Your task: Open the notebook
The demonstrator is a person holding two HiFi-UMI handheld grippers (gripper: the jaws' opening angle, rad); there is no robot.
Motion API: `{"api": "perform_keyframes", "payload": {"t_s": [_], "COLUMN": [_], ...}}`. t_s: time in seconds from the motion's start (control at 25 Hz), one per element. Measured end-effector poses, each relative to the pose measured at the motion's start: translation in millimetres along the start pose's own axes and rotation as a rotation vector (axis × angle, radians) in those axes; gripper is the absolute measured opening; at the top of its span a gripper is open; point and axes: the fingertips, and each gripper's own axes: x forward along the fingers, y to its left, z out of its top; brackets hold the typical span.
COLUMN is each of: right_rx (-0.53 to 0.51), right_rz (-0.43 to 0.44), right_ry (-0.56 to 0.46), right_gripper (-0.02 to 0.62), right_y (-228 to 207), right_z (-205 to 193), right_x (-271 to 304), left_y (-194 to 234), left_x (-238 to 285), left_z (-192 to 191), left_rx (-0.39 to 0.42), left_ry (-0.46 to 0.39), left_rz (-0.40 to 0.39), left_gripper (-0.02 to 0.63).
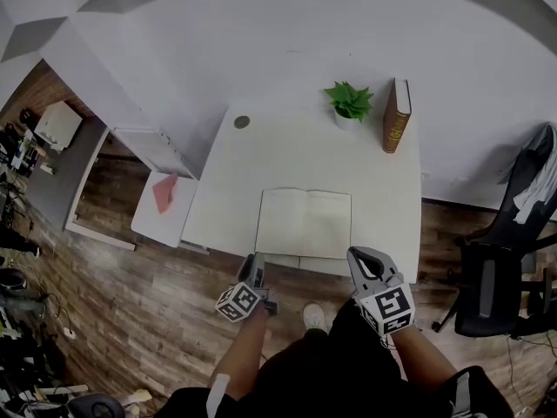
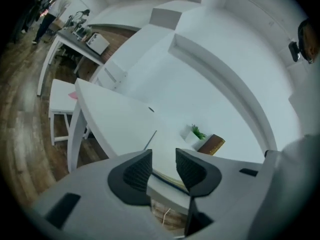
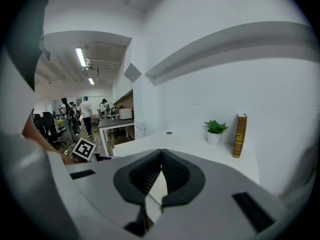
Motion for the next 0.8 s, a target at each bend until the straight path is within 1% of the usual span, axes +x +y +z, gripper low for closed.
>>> {"api": "perform_keyframes", "payload": {"t_s": [0.04,0.12,0.2,0.32,0.4,0.56,0.72,0.8], "right_rx": [-0.001,0.001,0.002,-0.001,-0.002,-0.006,-0.002,0.003], "right_rz": [-0.002,-0.006,-0.007,-0.007,-0.008,-0.017,-0.037,-0.048], "right_ry": [0.0,-0.002,-0.007,-0.018,-0.036,-0.077,-0.103,-0.108], "right_gripper": [-0.002,-0.002,-0.002,-0.002,-0.002,-0.002,-0.002,-0.002], "right_y": [-1,-1,-1,0,1,2,0,-3], "right_z": [0,0,1,7,12,24,30,32], "right_x": [-1,-1,0,1,1,-1,-5,-7], "left_y": [0,-6,-24,-67,-94,-146,-186,-201], "left_x": [-3,-7,-9,-8,-7,-10,-19,-23], "left_z": [2,9,18,31,36,40,35,35], "left_rx": [0.024,0.095,0.195,0.368,0.469,0.607,0.776,0.846], "left_ry": [0.0,-0.003,-0.004,-0.005,-0.012,-0.039,-0.057,-0.073], "left_rz": [0.01,0.015,-0.021,-0.101,-0.136,-0.227,-0.305,-0.328], "left_gripper": [0.145,0.175,0.175,0.174,0.173,0.173,0.168,0.133]}}
